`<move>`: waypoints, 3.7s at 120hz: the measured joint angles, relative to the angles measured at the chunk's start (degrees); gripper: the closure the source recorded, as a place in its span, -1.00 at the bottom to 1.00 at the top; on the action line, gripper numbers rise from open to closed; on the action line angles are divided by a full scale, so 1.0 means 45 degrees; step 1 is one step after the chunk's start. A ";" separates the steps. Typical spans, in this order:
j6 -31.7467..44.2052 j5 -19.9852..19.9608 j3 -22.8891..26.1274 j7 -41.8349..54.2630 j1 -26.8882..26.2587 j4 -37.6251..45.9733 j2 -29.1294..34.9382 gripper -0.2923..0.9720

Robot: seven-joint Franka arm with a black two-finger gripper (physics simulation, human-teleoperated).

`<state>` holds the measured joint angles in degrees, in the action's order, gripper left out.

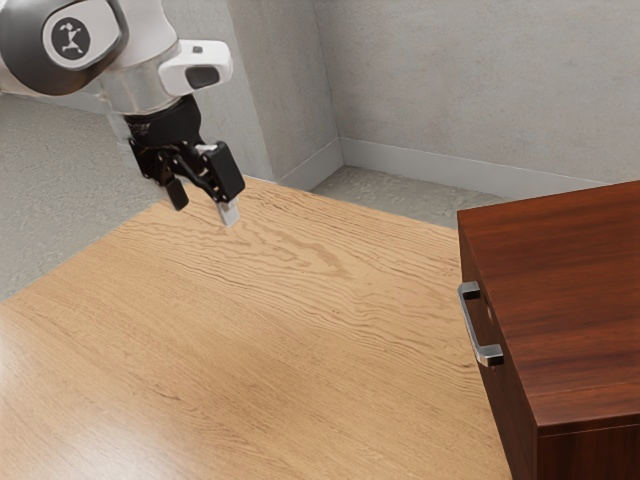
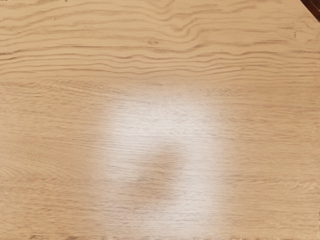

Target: Pull the drawer handle with one arm to open the drawer

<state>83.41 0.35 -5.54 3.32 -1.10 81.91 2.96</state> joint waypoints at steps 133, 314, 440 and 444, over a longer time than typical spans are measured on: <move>-0.1171 -0.0409 0.0938 -1.1992 -0.1259 -0.1884 -0.0596 -0.54; 0.9307 -0.1228 0.4043 -1.5446 -0.0367 0.5829 0.0680 -0.21; 1.0813 -0.1213 0.4071 -1.5379 -0.1006 0.5808 -0.0356 -0.06; 1.0829 -0.1212 0.4067 -1.5378 -0.1034 0.5808 -0.0401 -0.06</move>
<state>132.14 -5.10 12.76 -65.88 -5.75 108.04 1.16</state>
